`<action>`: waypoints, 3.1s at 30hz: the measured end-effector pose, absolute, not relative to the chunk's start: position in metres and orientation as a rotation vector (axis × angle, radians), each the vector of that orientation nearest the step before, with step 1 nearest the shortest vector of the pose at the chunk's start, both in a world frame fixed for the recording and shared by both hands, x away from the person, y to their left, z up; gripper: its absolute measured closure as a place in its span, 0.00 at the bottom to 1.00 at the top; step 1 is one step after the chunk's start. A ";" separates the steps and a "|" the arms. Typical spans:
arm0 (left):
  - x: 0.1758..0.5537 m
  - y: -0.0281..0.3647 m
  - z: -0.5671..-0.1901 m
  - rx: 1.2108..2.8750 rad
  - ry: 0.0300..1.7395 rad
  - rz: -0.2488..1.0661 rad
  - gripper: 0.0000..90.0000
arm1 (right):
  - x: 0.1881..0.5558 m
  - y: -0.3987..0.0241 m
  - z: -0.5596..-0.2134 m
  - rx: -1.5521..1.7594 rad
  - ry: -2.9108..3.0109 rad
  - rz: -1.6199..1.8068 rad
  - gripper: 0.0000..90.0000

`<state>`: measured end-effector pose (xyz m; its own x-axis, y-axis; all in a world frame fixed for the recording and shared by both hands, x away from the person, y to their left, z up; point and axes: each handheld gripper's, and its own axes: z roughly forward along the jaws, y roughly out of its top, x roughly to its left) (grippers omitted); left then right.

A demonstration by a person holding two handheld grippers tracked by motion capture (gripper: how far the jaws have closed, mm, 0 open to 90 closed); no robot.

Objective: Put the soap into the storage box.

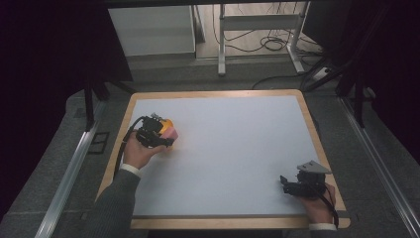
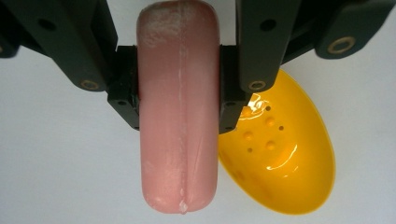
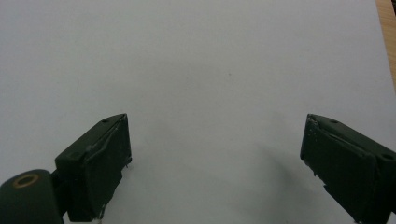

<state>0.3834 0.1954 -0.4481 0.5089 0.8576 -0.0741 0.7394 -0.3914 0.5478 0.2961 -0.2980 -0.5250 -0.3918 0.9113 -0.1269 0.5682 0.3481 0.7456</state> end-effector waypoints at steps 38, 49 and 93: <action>0.416 0.208 -0.450 2.106 1.468 0.342 0.67 | 0.296 -0.299 -0.526 1.285 2.076 0.814 0.09; 0.423 0.213 -0.459 2.073 1.539 0.336 0.67 | 0.297 -0.300 -0.526 1.285 2.076 0.811 0.09; 0.403 0.213 -0.450 2.005 1.451 0.411 0.26 | 0.297 -0.298 -0.527 1.279 2.084 0.803 0.09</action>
